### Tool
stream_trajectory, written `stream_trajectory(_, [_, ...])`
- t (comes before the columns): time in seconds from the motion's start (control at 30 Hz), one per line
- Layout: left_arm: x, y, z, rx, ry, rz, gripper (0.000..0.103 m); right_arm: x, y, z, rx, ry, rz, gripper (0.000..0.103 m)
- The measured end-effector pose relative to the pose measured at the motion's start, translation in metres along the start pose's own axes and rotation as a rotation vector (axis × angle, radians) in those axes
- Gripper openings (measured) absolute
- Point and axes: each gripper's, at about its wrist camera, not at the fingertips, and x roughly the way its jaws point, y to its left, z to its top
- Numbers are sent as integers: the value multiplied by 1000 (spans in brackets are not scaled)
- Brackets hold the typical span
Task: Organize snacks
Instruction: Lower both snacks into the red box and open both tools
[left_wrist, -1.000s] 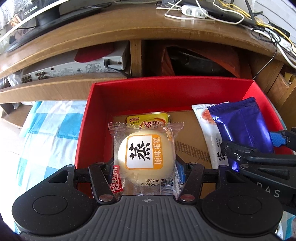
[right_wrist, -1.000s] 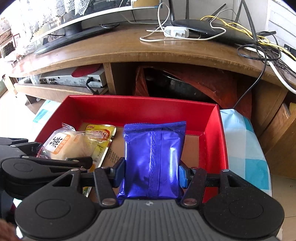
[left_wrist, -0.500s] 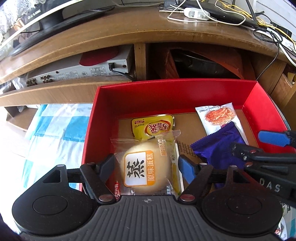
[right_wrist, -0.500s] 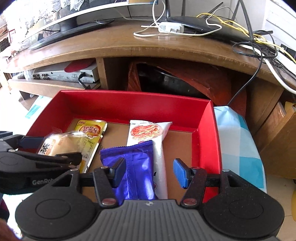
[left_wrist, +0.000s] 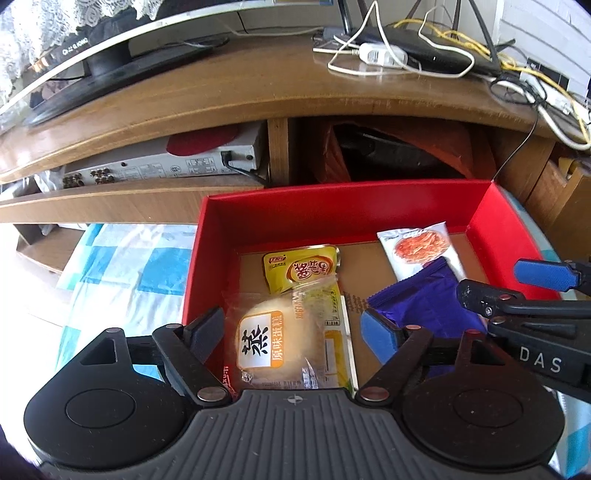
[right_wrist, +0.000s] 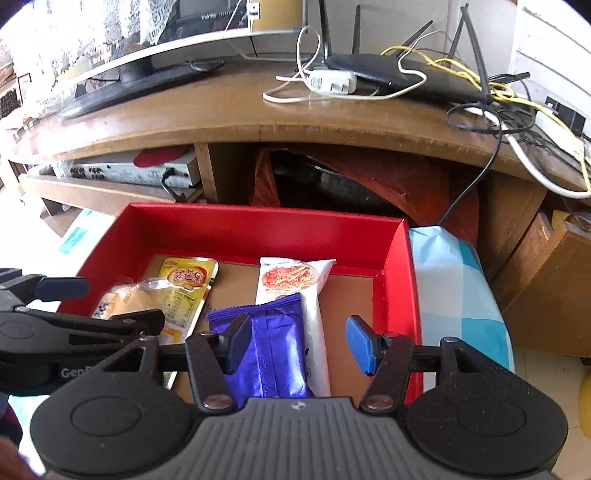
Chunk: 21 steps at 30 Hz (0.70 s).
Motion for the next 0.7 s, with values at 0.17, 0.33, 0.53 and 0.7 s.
stream_trajectory(0.17, [-19,6,-6,-7,-18,-19,88,-21,3,-5,0,-17,6,84])
stream_trajectory(0.33, [-31,12,-21,6,-5,-28,88,-32,10,-17,-10,2,16,84])
stream_trajectory(0.53, [-35,22,-42,3,42,-43,91,-39,22,-36,-34,37,28,84])
stream_trajectory(0.7, [-46,30,-58,21,56,-70,91,-49,26,-48,-26,56,50,84])
